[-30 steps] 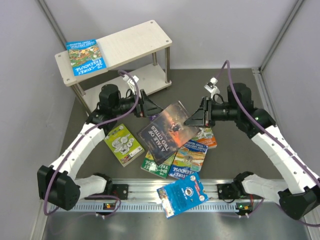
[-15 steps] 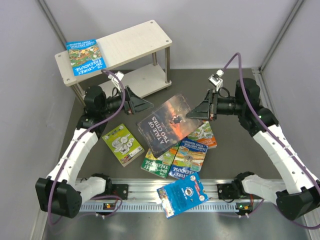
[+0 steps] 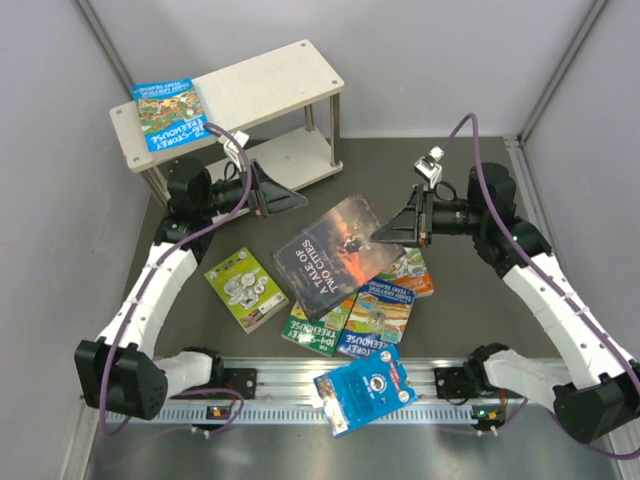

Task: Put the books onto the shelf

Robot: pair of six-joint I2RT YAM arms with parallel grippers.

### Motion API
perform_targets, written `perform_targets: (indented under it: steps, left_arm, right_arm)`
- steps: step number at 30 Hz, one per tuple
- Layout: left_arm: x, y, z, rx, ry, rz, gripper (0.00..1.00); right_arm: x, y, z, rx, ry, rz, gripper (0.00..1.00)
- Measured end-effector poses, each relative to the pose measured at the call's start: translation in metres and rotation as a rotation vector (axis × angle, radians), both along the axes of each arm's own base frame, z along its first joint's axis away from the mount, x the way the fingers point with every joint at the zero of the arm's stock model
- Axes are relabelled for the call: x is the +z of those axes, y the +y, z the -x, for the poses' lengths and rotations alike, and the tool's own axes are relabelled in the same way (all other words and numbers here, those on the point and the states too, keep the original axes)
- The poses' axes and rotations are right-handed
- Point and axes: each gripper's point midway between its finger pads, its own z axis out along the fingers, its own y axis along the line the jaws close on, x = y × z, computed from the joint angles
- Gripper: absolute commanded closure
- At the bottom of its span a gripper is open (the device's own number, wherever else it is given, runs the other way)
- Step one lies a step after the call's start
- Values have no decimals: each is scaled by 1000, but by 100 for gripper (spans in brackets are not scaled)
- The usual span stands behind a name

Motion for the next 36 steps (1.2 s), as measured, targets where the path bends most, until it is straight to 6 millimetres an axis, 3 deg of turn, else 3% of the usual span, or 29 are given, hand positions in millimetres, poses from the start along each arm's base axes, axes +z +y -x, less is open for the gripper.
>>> perform_targets:
  steps: [10, 13, 14, 15, 16, 20, 24, 25, 26, 28, 30, 33, 36]
  left_arm:
    - [-20, -30, 34, -150, 36, -56, 1]
    - [-24, -41, 46, -192, 40, -70, 9]
    - [-26, -43, 48, -197, 41, -75, 14]
    - [-28, -43, 48, -198, 41, -81, 34]
    - [-30, -43, 48, -193, 45, -88, 42]
    - [-31, -39, 49, -185, 51, -103, 98]
    - [-27, -36, 50, -155, 33, -127, 100]
    - [-26, -36, 50, -152, 32, -132, 100]
    - [-26, -36, 50, -147, 32, -138, 100]
    - [-22, -35, 49, -131, 28, -155, 100]
    - [-22, -33, 45, -92, 29, -193, 100]
    - [-12, -24, 31, -1, 43, -266, 100]
    - [16, -10, 8, 129, 12, -349, 100]
  right_arm:
    - [10, 11, -24, 3, -12, -26, 100]
    - [11, 13, -27, 11, -12, -29, 100]
    - [11, 13, -27, 20, -9, -31, 100]
    - [11, 14, -26, 24, -5, -32, 100]
    - [12, 14, -26, 30, -4, -34, 100]
    - [8, 14, -34, 15, -4, -17, 100]
    - [3, 13, -42, 13, 3, -12, 100]
    - [3, 13, -42, 14, 2, -13, 78]
    - [3, 13, -42, 14, 0, -14, 50]
    - [5, 12, -46, -5, 7, -17, 10]
    - [9, 8, -55, -48, -2, -17, 0]
    - [12, -4, -74, -147, -22, -8, 0]
    - [9, -21, -88, -247, -16, 7, 0]
